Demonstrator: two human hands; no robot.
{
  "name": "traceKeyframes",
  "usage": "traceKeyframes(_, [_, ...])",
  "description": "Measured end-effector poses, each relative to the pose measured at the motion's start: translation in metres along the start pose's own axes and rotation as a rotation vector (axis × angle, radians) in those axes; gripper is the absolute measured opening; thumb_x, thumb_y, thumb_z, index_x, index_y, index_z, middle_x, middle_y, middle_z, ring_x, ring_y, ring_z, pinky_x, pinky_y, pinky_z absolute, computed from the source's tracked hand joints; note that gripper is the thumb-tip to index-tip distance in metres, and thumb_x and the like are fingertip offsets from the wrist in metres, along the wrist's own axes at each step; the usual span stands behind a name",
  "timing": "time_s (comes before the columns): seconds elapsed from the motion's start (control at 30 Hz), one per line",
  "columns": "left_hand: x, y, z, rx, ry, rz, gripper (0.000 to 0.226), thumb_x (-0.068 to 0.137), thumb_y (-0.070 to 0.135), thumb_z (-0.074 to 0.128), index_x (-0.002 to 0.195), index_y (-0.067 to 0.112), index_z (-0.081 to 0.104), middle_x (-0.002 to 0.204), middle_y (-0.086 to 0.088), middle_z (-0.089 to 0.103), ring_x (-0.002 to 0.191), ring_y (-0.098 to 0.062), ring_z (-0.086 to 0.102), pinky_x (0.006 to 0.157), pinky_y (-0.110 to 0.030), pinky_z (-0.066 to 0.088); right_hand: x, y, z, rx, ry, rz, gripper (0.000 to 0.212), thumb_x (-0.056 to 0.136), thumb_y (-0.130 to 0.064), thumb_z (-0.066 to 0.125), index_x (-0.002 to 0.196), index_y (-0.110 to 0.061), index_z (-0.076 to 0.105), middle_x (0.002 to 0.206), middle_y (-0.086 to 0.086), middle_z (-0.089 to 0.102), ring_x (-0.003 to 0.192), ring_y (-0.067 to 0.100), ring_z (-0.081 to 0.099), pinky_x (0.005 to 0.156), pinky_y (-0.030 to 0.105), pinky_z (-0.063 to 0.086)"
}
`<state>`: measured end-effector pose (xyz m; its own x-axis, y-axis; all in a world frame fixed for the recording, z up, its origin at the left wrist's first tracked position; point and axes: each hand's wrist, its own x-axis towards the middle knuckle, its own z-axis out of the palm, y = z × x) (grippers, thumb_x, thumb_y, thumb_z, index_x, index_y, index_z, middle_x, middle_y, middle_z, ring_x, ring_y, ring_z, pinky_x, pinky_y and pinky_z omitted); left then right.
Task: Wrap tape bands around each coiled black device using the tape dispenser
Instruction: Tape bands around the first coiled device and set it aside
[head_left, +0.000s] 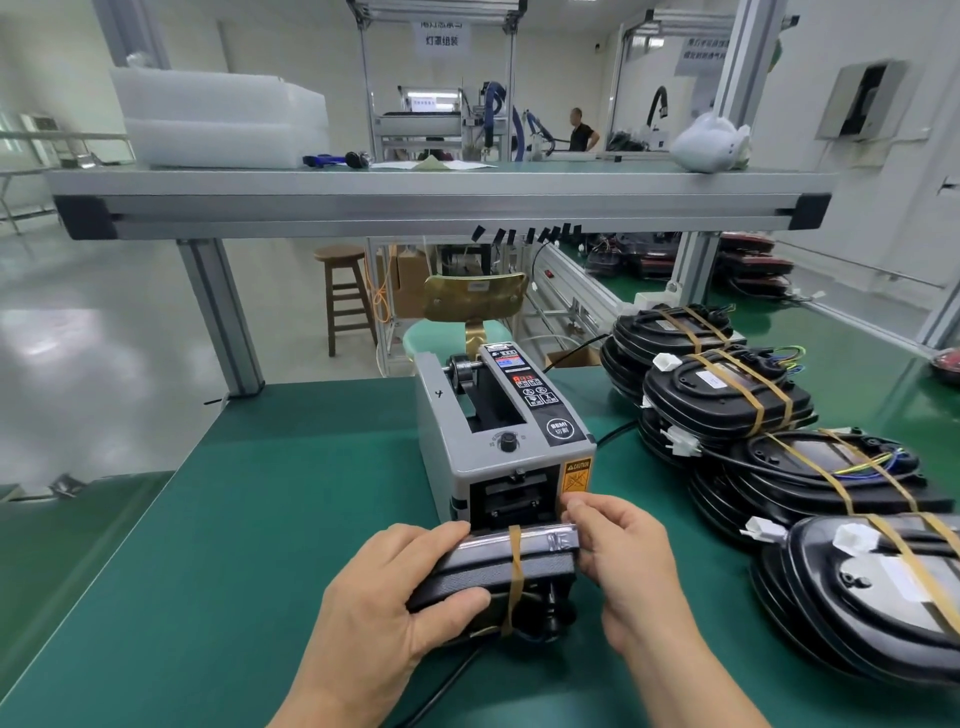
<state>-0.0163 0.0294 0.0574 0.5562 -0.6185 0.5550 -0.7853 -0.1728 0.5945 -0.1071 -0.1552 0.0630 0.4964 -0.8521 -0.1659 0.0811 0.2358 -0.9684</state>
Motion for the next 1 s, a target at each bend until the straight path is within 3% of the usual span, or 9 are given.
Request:
traceKeyframes(0.23, [-0.002, -0.001, -0.001, 0.016, 0.025, 0.032, 0.050, 0.080, 0.057, 0.060, 0.115, 0.024, 0.073, 0.094, 0.018, 0.061, 0.089, -0.001, 0.056, 0.078, -0.019, 0.044, -0.004, -0.001, 0.004, -0.019, -0.063, 0.008, 0.019, 0.088, -0.004, 0.066, 0.076, -0.012, 0.079, 0.071, -0.001, 0.072, 0.069, 0.014, 0.061, 0.062, 0.025, 0.046])
traceKeyframes(0.37, [-0.005, -0.005, -0.008, 0.038, 0.031, 0.085, 0.051, 0.082, 0.059, 0.061, 0.113, 0.021, 0.074, 0.094, 0.017, 0.061, 0.088, -0.001, 0.057, 0.077, -0.015, 0.043, -0.004, -0.006, 0.007, -0.037, -0.103, 0.114, 0.006, 0.082, -0.011, 0.075, 0.077, -0.009, 0.078, 0.066, -0.001, 0.069, 0.062, 0.013, 0.058, 0.058, 0.025, 0.041])
traceKeyframes(0.47, [-0.007, -0.007, -0.012, 0.055, 0.047, 0.101, 0.057, 0.087, 0.065, 0.053, 0.112, 0.020, 0.074, 0.094, 0.015, 0.062, 0.087, 0.000, 0.056, 0.077, -0.012, 0.042, -0.006, -0.004, 0.014, -0.019, -0.100, 0.146, 0.001, 0.083, -0.008, 0.075, 0.082, -0.007, 0.075, 0.060, -0.002, 0.069, 0.052, 0.010, 0.061, 0.048, 0.022, 0.045])
traceKeyframes(0.6, [-0.008, -0.008, -0.018, 0.090, 0.055, 0.098, 0.059, 0.087, 0.066, 0.050, 0.111, 0.017, 0.075, 0.092, 0.013, 0.063, 0.086, 0.000, 0.056, 0.076, -0.012, 0.042, -0.007, 0.001, 0.024, -0.003, -0.044, 0.127, 0.008, 0.084, -0.012, 0.076, 0.079, -0.008, 0.072, 0.066, -0.002, 0.069, 0.070, 0.018, 0.061, 0.068, 0.031, 0.050])
traceKeyframes(0.73, [-0.010, -0.007, -0.020, 0.107, 0.049, 0.091, 0.049, 0.081, 0.054, 0.061, 0.110, 0.017, 0.075, 0.091, 0.012, 0.063, 0.083, -0.001, 0.055, 0.075, -0.015, 0.043, -0.007, -0.002, 0.030, 0.013, -0.004, 0.114, 0.013, 0.084, -0.014, 0.077, 0.076, -0.008, 0.069, 0.063, 0.001, 0.067, 0.056, 0.014, 0.060, 0.051, 0.023, 0.046])
traceKeyframes(0.87, [-0.010, -0.006, -0.022, 0.083, 0.038, 0.065, 0.048, 0.079, 0.052, 0.062, 0.111, 0.018, 0.075, 0.092, 0.013, 0.063, 0.084, -0.003, 0.056, 0.075, -0.017, 0.044, -0.005, -0.004, 0.030, -0.009, 0.006, 0.127, 0.004, 0.084, -0.006, 0.073, 0.083, -0.009, 0.070, 0.060, 0.000, 0.065, 0.056, 0.014, 0.059, 0.050, 0.023, 0.045])
traceKeyframes(1.0, [-0.012, -0.006, -0.024, 0.078, 0.035, 0.057, 0.048, 0.080, 0.053, 0.062, 0.111, 0.018, 0.074, 0.091, 0.012, 0.064, 0.084, -0.003, 0.056, 0.076, -0.015, 0.043, -0.004, -0.001, 0.031, -0.040, 0.023, 0.094, 0.007, 0.085, -0.011, 0.074, 0.080, -0.010, 0.068, 0.072, 0.005, 0.067, 0.068, 0.019, 0.060, 0.069, 0.035, 0.051])
